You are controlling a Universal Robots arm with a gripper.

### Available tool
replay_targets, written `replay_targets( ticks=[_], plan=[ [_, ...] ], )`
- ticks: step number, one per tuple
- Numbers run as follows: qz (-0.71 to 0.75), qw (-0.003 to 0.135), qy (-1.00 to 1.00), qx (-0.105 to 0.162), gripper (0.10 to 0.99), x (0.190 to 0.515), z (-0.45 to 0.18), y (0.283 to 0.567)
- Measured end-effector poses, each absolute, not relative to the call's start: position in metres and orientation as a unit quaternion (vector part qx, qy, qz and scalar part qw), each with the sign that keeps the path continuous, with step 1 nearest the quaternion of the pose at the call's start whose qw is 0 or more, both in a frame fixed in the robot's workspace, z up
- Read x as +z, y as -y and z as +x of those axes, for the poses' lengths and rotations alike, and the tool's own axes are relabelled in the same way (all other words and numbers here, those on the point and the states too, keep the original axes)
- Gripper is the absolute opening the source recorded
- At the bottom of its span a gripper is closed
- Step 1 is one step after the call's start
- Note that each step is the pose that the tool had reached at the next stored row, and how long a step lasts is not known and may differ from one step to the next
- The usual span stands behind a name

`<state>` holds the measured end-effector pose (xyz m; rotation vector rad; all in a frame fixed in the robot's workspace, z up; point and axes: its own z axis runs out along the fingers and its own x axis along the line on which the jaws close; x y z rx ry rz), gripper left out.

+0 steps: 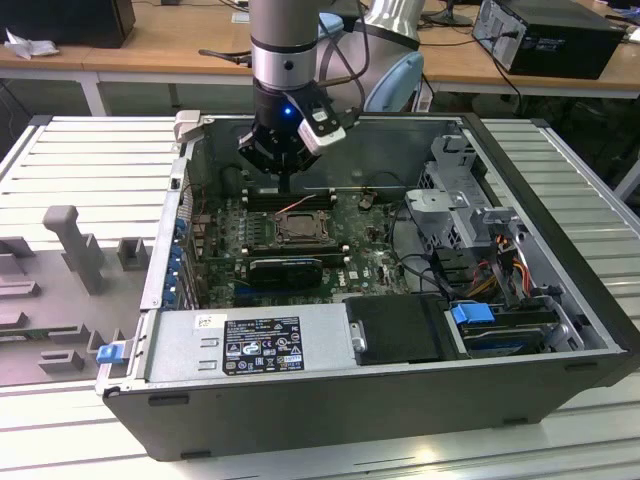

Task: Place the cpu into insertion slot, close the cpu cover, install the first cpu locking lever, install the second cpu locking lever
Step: 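Install the first cpu locking lever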

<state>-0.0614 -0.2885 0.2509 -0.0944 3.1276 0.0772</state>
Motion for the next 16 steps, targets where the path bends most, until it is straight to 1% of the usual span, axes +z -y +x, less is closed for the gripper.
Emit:
replay_targets(
  ticks=[13,16],
  plan=[
    [-0.016,0.006,-0.999,0.03,0.106,0.232,-0.048,0.285],
    [-0.016,0.006,-0.999,0.039,0.106,0.23,-0.048,0.285]
  ],
)
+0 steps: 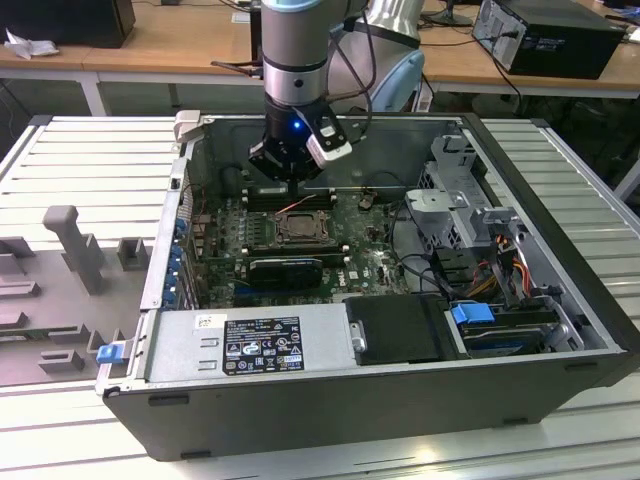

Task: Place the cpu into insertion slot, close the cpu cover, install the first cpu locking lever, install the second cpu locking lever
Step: 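Install the first cpu locking lever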

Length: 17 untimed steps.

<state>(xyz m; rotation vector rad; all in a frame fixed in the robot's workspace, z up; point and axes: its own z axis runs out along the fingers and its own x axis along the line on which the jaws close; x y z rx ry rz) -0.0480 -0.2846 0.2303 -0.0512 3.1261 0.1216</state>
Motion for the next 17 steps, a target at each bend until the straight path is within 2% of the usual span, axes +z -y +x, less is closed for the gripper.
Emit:
replay_targets(
  ticks=[10,12,17],
  plan=[
    [-0.01,0.007,-0.999,0.042,0.106,0.223,-0.034,0.285],
    [-0.01,0.007,-0.999,0.042,0.106,0.214,-0.022,0.284],
    [-0.01,0.008,-0.999,0.032,0.106,0.207,-0.02,0.283]
  ],
)
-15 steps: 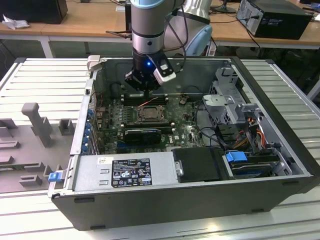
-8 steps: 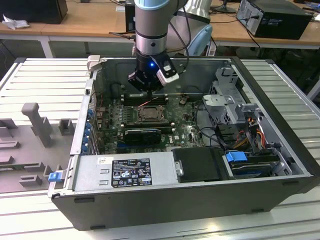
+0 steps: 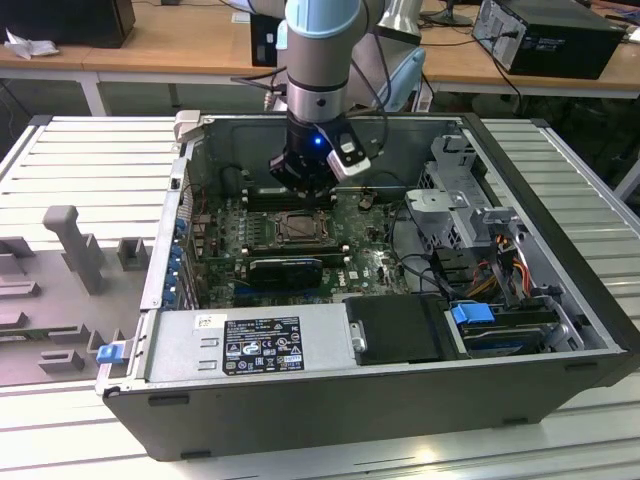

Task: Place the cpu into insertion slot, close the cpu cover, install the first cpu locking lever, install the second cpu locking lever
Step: 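Install the first cpu locking lever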

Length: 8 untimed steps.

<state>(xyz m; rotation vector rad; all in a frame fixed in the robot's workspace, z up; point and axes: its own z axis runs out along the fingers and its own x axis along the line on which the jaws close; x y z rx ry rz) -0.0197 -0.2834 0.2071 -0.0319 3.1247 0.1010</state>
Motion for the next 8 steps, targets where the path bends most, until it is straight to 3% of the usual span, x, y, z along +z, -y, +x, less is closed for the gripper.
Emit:
replay_targets(
  ticks=[8],
  plan=[
    [-0.01,0.008,-1.0,0.027,0.106,0.2038,-0.0187,0.2818]
  ],
)
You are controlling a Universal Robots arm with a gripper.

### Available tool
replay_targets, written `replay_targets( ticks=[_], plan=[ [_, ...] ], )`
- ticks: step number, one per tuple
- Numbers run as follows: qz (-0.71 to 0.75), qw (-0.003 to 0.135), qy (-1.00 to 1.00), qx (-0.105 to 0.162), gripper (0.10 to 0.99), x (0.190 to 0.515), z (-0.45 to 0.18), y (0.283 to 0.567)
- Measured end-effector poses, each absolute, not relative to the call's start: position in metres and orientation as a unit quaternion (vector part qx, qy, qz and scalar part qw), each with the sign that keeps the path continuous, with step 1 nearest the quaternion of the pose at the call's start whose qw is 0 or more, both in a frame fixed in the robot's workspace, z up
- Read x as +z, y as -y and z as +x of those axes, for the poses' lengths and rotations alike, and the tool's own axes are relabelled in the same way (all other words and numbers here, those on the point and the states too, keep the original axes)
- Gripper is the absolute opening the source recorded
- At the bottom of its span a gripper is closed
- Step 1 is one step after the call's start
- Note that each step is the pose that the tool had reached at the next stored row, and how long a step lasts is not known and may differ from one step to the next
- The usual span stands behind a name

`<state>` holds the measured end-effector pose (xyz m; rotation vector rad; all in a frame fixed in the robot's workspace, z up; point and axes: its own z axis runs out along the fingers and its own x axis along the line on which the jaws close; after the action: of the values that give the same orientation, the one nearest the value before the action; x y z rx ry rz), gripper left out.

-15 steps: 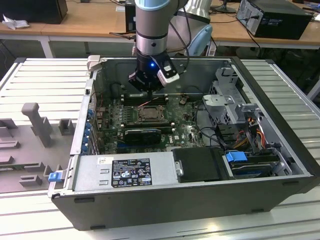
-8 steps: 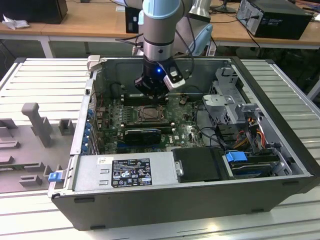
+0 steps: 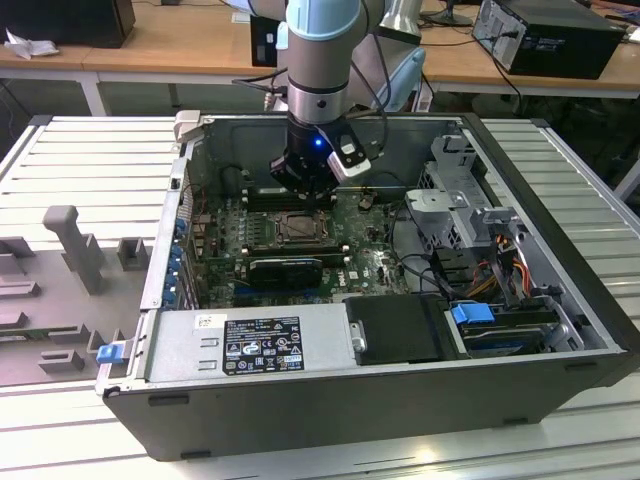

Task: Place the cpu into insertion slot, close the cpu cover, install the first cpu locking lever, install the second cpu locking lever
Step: 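Install the first cpu locking lever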

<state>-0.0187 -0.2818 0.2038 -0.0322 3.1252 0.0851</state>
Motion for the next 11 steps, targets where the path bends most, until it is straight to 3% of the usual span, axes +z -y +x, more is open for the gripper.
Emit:
replay_targets(
  ticks=[11],
  plan=[
    [-0.01,0.007,-1.0,0.018,0.106,0.2006,-0.0185,0.2769]
  ],
)
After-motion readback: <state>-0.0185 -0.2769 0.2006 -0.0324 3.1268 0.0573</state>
